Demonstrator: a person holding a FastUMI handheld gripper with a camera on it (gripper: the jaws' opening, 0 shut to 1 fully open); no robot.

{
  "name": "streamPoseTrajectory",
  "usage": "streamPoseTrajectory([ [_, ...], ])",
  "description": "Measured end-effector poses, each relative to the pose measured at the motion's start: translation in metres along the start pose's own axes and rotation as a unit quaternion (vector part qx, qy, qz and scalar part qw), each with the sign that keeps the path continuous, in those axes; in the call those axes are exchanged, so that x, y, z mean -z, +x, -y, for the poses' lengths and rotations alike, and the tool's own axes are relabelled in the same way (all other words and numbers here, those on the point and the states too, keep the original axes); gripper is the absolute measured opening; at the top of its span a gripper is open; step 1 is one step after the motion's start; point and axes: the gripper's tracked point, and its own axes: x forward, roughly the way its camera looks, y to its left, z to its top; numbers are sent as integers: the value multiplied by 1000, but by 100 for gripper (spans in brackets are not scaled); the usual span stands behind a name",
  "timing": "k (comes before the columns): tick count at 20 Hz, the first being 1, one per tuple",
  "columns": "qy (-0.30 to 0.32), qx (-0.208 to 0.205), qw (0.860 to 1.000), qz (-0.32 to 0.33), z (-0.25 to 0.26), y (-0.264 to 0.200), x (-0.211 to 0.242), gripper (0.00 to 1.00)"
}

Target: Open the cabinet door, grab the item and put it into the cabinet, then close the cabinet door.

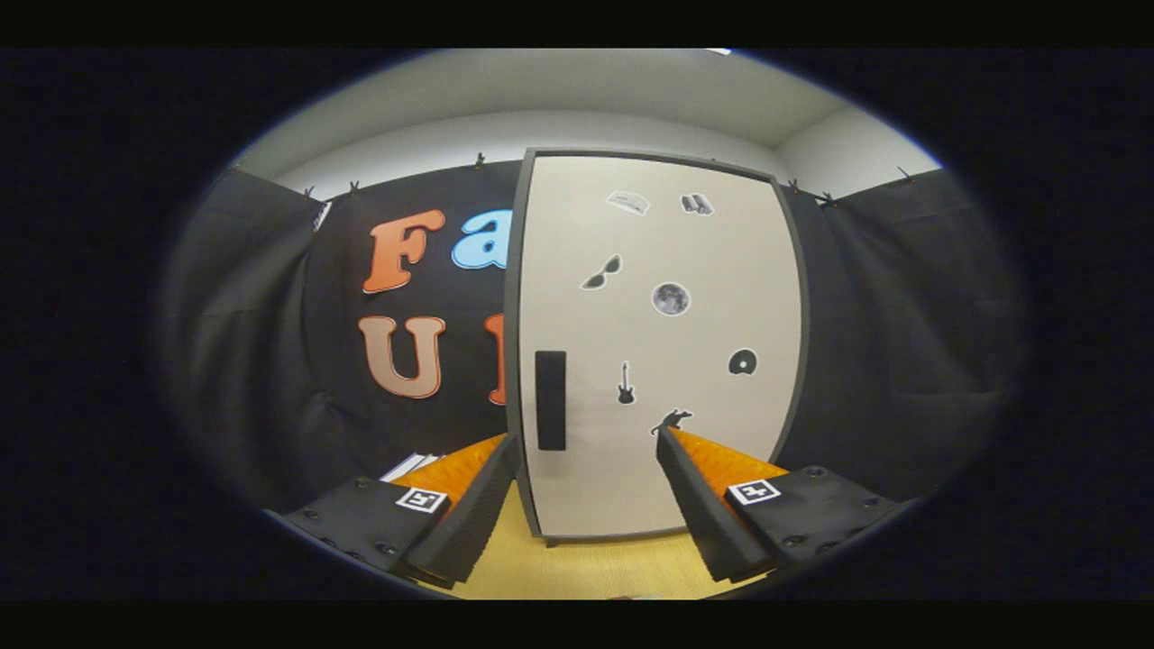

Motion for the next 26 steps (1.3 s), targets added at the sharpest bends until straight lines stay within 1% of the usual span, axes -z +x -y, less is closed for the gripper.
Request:
streamPoseTrajectory([
  [4,-7,-13,1000,-17,-17,35,2,97],
  [8,-7,-4,999,-35,-19,70,10,98],
  [11,2,3,998,-59,-15,97,26,97],
  [12,8,3,998,-67,-14,104,31,92],
  [14,18,-7,997,-81,-18,115,41,77],
  [16,16,-9,996,-84,-19,124,44,73],
  [17,13,-2,997,-82,-17,127,44,72],
  [18,13,-1,996,-84,-17,130,45,55],
  [19,13,1,996,-87,-15,133,48,49],
  [21,22,-6,995,-93,-19,137,50,48],
  [22,23,-6,995,-94,-19,139,52,42],
  [24,23,-4,995,-93,-18,140,53,42],
  [25,23,-5,995,-93,-19,140,54,39],
  [26,22,-8,996,-90,-19,139,53,39],
])
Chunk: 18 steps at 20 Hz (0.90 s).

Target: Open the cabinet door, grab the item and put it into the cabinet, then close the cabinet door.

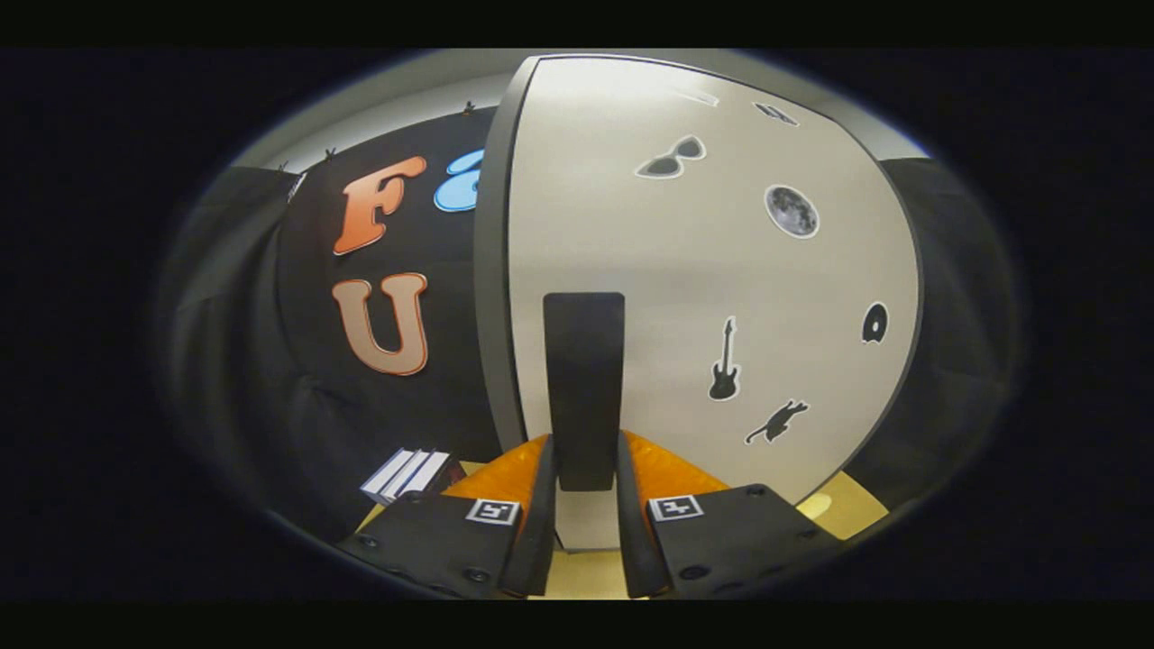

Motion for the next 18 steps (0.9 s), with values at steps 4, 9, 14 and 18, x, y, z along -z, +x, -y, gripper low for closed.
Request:
streamPoseTrajectory([
  [4,8,-4,1000,1,1,-1,2,34],
  [9,9,5,1000,3,1,-10,3,31],
  [14,20,-2,1000,7,4,-29,1,28],
  [18,20,6,1000,11,9,-37,2,25],
])
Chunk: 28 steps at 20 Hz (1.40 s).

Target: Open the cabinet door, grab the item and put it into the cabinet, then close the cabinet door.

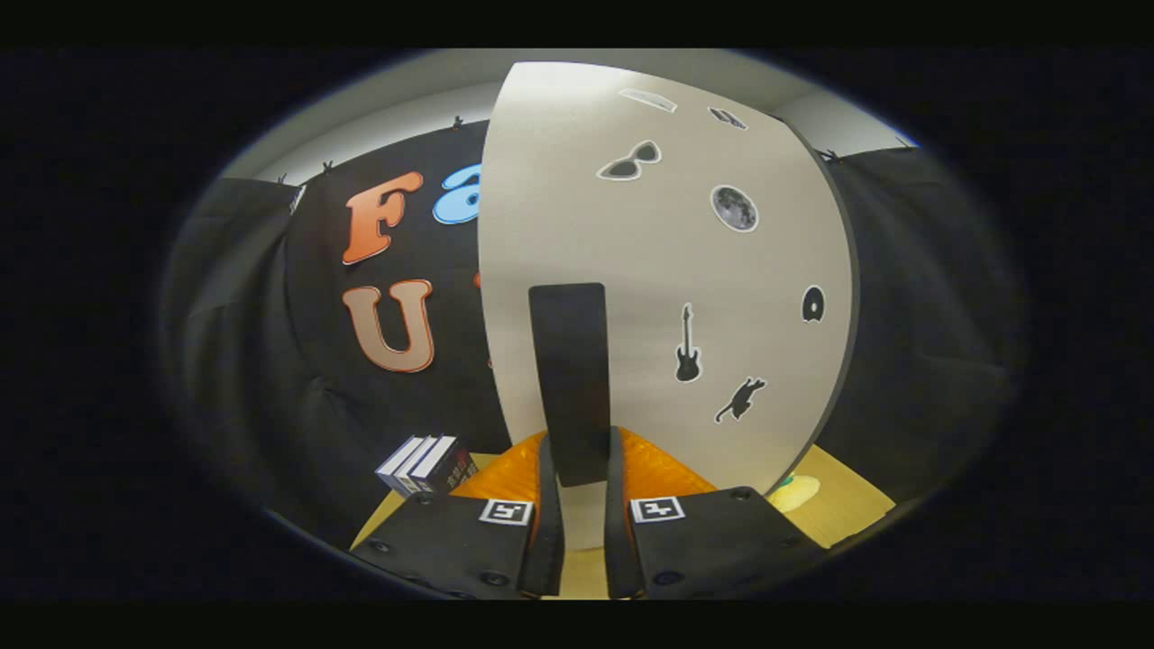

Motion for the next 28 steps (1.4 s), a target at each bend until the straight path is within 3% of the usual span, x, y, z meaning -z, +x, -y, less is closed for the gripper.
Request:
streamPoseTrajectory([
  [6,20,6,1000,-3,5,-15,2,22],
  [9,2,8,1000,7,14,-16,1,20],
  [11,15,16,1000,0,9,-18,3,19],
  [17,-35,59,997,23,18,-21,5,16],
  [22,-39,81,995,34,19,-34,7,15],
  [28,-50,108,992,41,51,-68,12,13],
])
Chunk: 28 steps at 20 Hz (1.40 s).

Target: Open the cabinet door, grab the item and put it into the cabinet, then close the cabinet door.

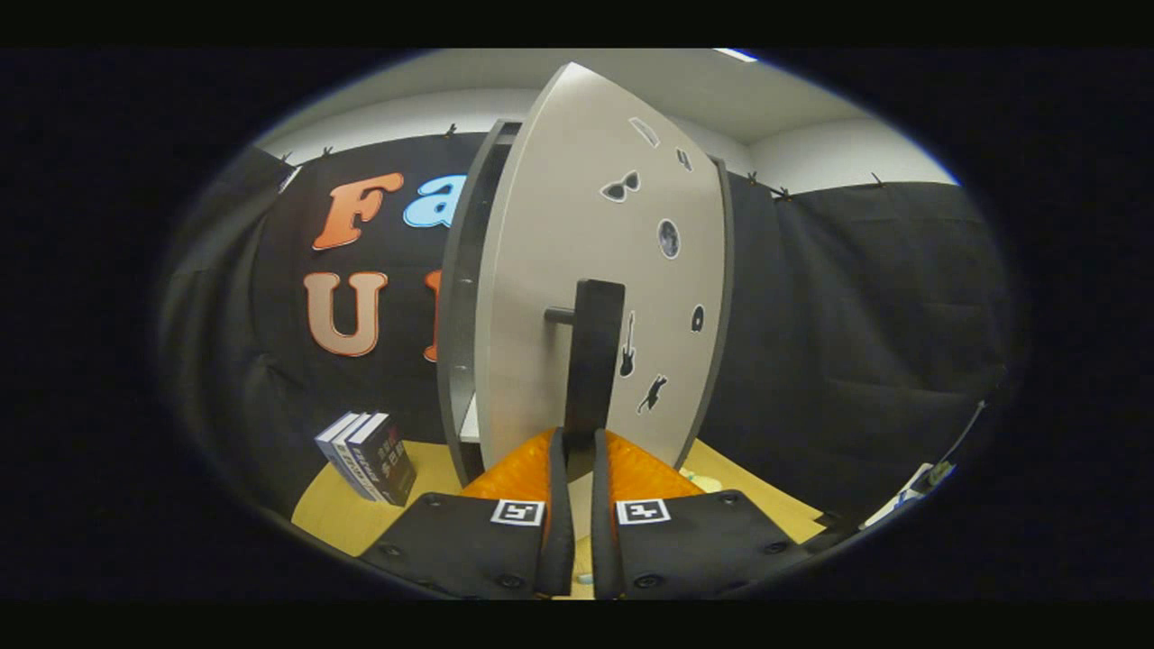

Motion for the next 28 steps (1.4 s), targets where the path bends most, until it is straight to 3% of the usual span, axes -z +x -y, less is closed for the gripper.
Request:
streamPoseTrajectory([
  [7,34,28,999,1,61,-34,9,10],
  [17,53,18,998,4,115,-50,18,9],
  [28,99,106,989,-10,215,-77,55,9],
])
